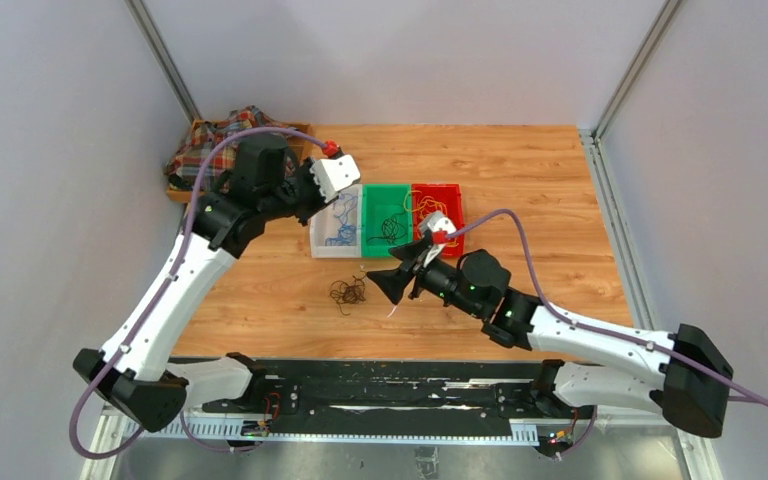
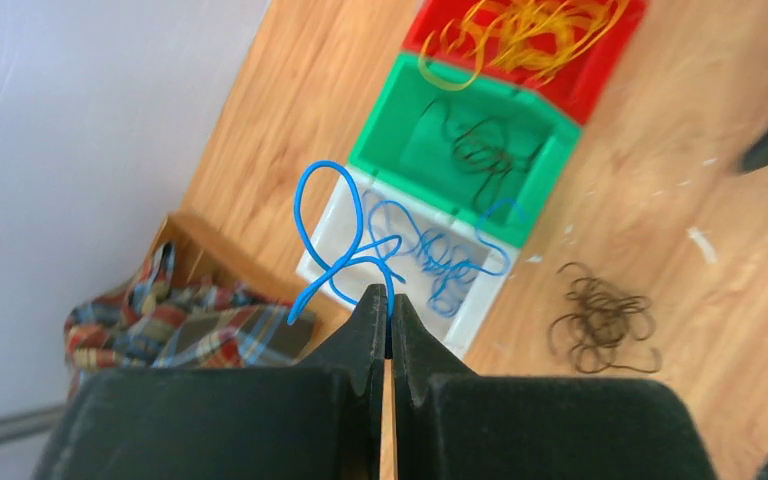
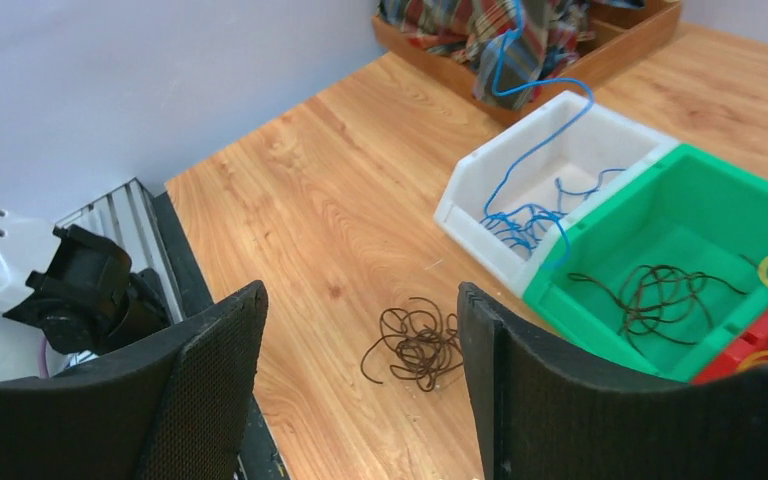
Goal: Untangle the cables
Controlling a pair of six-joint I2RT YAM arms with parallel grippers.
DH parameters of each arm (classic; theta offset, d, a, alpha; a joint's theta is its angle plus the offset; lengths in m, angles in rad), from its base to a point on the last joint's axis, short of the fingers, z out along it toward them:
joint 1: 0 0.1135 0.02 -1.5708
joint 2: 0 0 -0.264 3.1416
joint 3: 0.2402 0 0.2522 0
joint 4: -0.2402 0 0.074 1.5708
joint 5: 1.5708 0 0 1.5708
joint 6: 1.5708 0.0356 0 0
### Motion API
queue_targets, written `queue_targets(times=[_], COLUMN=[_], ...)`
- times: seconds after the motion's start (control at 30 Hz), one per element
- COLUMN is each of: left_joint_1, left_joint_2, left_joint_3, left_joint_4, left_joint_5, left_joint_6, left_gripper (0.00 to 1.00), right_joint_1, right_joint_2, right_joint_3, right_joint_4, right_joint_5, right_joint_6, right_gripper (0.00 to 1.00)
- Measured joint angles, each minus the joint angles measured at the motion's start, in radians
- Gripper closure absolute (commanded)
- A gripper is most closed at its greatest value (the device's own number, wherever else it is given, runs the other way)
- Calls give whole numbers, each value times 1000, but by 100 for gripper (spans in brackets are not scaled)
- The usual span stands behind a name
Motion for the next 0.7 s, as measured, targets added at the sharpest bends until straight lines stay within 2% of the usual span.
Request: queue_targets(times=[0.2, 0.37, 0.7], left_joint_1=[-1, -2, -2], left_joint_2=[60, 100, 187], left_joint_3=[-74, -89, -222], left_joint_4=[110, 195, 334], left_joint_5=[-164, -229, -314], left_joint_6=[37, 71, 151], left_gripper=[100, 100, 100], right_joint_1=[-36, -41, -51], right_joint_2=[-111, -144, -194], right_joint_3=[-55, -91, -131], right_joint_4=[-43, -84, -126], right_joint_5=[32, 89, 182], right_joint_6=[32, 59, 98], right_gripper=[30, 32, 34])
